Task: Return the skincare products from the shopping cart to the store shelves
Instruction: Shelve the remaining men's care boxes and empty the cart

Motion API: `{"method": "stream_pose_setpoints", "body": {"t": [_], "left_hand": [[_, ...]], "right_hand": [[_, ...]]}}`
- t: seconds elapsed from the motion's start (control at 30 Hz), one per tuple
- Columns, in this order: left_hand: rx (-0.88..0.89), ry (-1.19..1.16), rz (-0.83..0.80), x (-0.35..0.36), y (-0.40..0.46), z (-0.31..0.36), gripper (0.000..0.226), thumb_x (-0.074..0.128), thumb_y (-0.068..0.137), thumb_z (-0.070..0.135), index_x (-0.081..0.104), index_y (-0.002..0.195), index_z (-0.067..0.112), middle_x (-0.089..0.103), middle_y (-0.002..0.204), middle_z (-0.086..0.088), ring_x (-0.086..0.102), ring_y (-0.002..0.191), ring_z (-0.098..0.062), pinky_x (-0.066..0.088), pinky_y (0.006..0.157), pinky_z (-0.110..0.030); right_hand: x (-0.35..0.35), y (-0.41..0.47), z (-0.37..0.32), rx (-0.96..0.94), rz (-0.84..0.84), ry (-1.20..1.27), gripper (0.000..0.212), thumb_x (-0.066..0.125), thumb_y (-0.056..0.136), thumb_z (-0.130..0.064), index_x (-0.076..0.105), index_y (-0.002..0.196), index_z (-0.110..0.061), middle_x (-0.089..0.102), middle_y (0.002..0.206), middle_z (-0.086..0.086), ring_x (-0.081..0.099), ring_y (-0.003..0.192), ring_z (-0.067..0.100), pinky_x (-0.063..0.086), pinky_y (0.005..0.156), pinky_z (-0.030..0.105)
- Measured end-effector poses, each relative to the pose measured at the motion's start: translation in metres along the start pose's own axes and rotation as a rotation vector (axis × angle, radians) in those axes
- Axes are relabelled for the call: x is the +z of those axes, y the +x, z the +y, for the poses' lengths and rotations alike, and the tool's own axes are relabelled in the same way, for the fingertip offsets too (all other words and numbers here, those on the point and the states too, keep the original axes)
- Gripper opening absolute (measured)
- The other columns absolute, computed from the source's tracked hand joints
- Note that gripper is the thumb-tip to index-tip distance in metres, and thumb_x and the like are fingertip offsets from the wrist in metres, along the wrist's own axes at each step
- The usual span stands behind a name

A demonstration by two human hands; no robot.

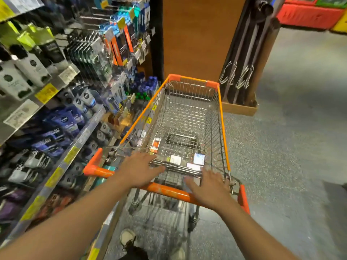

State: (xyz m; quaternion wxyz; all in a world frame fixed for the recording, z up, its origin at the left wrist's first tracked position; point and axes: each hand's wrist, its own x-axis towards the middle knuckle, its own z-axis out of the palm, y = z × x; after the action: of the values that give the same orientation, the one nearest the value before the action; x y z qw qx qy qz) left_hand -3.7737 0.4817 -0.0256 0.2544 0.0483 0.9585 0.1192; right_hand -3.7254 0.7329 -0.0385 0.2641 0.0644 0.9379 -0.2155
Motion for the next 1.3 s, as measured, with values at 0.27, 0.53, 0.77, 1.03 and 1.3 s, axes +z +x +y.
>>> {"method": "stream_pose_setpoints", "body": {"t": [0.27, 0.53, 0.77, 1.03, 1.3], "left_hand": [[0.000, 0.079, 0.129, 0.019, 0.007, 0.007, 0.079, 0.023, 0.090, 0.084, 0.028, 0.158, 0.045, 0.020, 0.169, 0.013, 0.005, 0.158, -0.016, 0.000, 0.125, -0.059], [-0.023, 0.094, 0.110, -0.003, 0.059, 0.017, 0.084, 0.021, 0.087, 0.088, 0.016, 0.160, 0.047, 0.008, 0.172, 0.008, -0.008, 0.159, -0.025, -0.003, 0.123, -0.065], [-0.033, 0.132, 0.045, -0.036, 0.122, 0.026, 0.091, 0.014, 0.082, 0.094, 0.008, 0.160, 0.048, -0.002, 0.172, 0.009, -0.011, 0.158, -0.029, -0.003, 0.121, -0.070], [-0.027, 0.166, -0.023, -0.078, 0.202, 0.029, 0.096, 0.009, 0.079, 0.096, 0.003, 0.161, 0.046, -0.002, 0.172, 0.004, -0.009, 0.157, -0.037, -0.007, 0.119, -0.071], [-0.005, 0.182, -0.058, -0.107, 0.253, 0.032, 0.092, 0.015, 0.084, 0.090, 0.007, 0.162, 0.042, 0.002, 0.173, -0.001, -0.008, 0.157, -0.041, -0.006, 0.121, -0.067]], "right_hand": [[0.011, 0.005, 0.003, -0.027, 0.065, -0.127, 0.086, 0.018, 0.094, -0.080, 0.011, 0.165, -0.033, 0.008, 0.173, 0.008, -0.004, 0.160, 0.030, -0.009, 0.123, 0.064], [-0.024, 0.051, 0.004, -0.010, 0.071, -0.161, 0.094, 0.017, 0.089, -0.087, 0.004, 0.165, -0.033, 0.006, 0.173, 0.012, -0.002, 0.159, 0.034, -0.004, 0.125, 0.062], [-0.058, 0.110, -0.001, 0.029, 0.034, -0.170, 0.095, 0.020, 0.088, -0.089, 0.000, 0.164, -0.037, 0.000, 0.173, 0.012, -0.004, 0.159, 0.035, -0.005, 0.125, 0.059], [-0.101, 0.182, -0.019, 0.068, 0.018, -0.188, 0.089, 0.024, 0.088, -0.088, 0.007, 0.163, -0.044, 0.002, 0.174, 0.006, -0.002, 0.160, 0.029, -0.006, 0.126, 0.057], [-0.130, 0.235, -0.027, 0.092, 0.037, -0.209, 0.085, 0.029, 0.087, -0.083, 0.013, 0.162, -0.046, 0.011, 0.173, 0.005, 0.006, 0.159, 0.029, -0.002, 0.126, 0.057]]}}
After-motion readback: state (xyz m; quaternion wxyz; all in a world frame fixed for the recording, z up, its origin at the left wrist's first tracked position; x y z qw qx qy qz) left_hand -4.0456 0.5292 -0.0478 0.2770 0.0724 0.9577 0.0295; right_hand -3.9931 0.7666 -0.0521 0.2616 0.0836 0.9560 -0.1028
